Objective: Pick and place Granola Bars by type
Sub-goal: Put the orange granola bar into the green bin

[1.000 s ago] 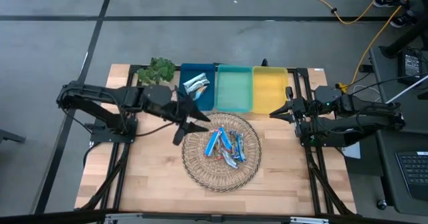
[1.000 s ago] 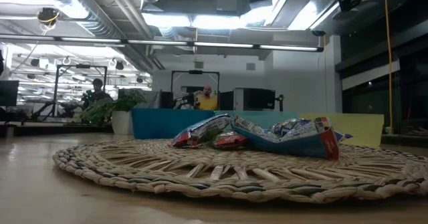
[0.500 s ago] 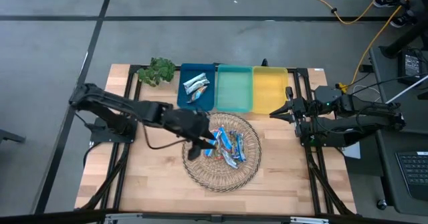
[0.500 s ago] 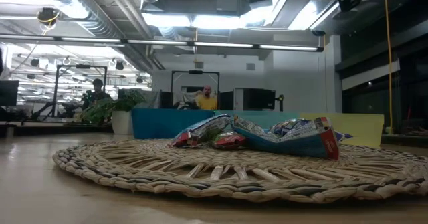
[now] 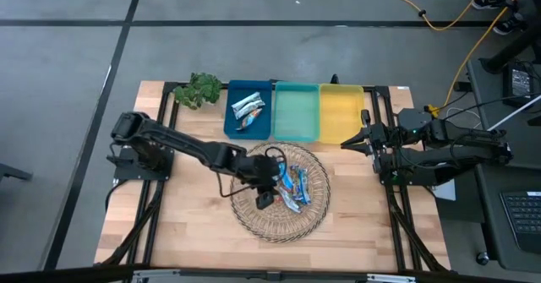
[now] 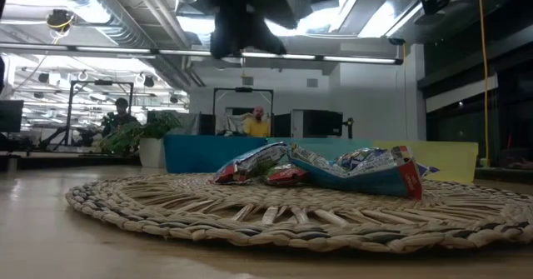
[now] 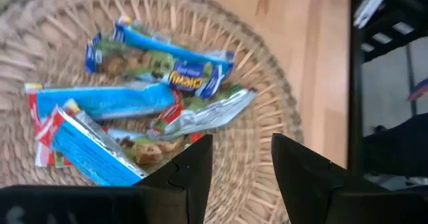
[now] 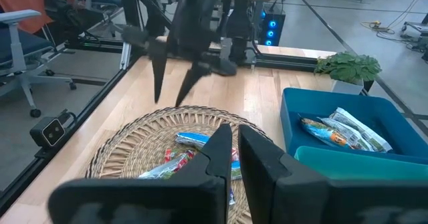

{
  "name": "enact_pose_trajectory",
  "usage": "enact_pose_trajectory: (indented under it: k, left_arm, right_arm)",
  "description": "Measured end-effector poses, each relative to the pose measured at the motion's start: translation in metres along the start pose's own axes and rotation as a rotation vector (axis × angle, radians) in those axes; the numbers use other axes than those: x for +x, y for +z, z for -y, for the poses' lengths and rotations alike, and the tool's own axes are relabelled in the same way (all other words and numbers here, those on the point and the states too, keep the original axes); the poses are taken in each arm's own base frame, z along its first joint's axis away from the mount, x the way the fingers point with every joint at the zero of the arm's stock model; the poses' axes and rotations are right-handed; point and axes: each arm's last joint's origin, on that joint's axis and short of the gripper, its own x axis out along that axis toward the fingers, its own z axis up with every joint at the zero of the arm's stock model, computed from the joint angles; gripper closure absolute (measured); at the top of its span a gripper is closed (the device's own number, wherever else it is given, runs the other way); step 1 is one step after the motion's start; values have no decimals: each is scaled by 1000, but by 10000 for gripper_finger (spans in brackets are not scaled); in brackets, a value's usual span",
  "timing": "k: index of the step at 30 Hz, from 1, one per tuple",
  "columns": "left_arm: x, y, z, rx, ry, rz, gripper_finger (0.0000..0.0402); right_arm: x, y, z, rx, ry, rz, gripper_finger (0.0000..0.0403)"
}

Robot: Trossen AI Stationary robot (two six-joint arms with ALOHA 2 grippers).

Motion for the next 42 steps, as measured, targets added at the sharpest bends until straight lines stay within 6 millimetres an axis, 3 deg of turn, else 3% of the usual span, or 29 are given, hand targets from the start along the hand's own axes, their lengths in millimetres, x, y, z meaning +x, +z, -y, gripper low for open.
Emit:
enact_pose_trajectory:
  k: [9,18,25,31,42]
  left_arm:
    - [28,-13,-27,-233,278,-41,241]
    - [35,-16,-34,-242,313,-71,168]
    - [58,-24,-41,-256,302,-148,135]
    - [70,-30,-46,-254,322,-174,133]
    - [69,-28,-52,-258,368,-157,164]
  right_arm:
    - [0,0,0,0,0,0,370]
    - [0,0,0,0,0,0,370]
    - [0,0,0,0,0,0,370]
    - [0,0,0,0,0,-1,370]
    - [0,0,0,0,0,-1,370]
